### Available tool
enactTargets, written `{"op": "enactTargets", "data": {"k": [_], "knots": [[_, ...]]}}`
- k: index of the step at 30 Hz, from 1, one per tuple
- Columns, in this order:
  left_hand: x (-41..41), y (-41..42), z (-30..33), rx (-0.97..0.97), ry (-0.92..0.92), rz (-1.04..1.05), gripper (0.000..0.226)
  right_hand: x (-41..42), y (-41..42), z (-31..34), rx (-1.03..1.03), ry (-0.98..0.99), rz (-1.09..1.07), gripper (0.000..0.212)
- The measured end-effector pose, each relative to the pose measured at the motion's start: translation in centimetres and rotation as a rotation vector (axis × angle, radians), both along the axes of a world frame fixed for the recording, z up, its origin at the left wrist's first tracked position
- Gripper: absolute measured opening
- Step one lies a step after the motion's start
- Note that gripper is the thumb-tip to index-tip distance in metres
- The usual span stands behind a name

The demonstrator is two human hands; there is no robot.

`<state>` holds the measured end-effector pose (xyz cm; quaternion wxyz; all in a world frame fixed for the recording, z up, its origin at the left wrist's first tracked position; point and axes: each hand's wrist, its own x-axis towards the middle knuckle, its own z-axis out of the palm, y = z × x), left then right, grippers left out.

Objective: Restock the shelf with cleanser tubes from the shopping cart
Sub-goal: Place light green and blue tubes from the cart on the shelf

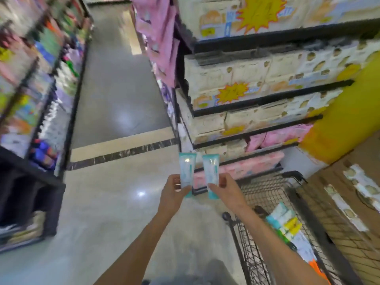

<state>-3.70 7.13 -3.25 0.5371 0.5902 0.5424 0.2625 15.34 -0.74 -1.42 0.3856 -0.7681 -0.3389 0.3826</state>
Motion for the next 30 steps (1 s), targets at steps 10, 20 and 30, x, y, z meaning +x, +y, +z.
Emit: {"op": "enactTargets", "data": {"k": [10, 20, 30], "knots": [[-25.8, 0.6, 1.9, 0.087, -0.047, 0.359, 0.037, -24.6, 7.6, 2.7, 0.067, -0.031, 0.362, 0.031], [-49.3, -2.4, 5.2, 0.197, -0.098, 0.738, 0.039, -50.7, 11.5, 5.6, 0.171, -0.008, 0.711, 0.032], [-69.8, -0.6, 8.0, 0.298, -0.026, 1.053, 0.036, -73.3, 18.3, 7.5, 0.315, 0.036, 1.008, 0.027]]}}
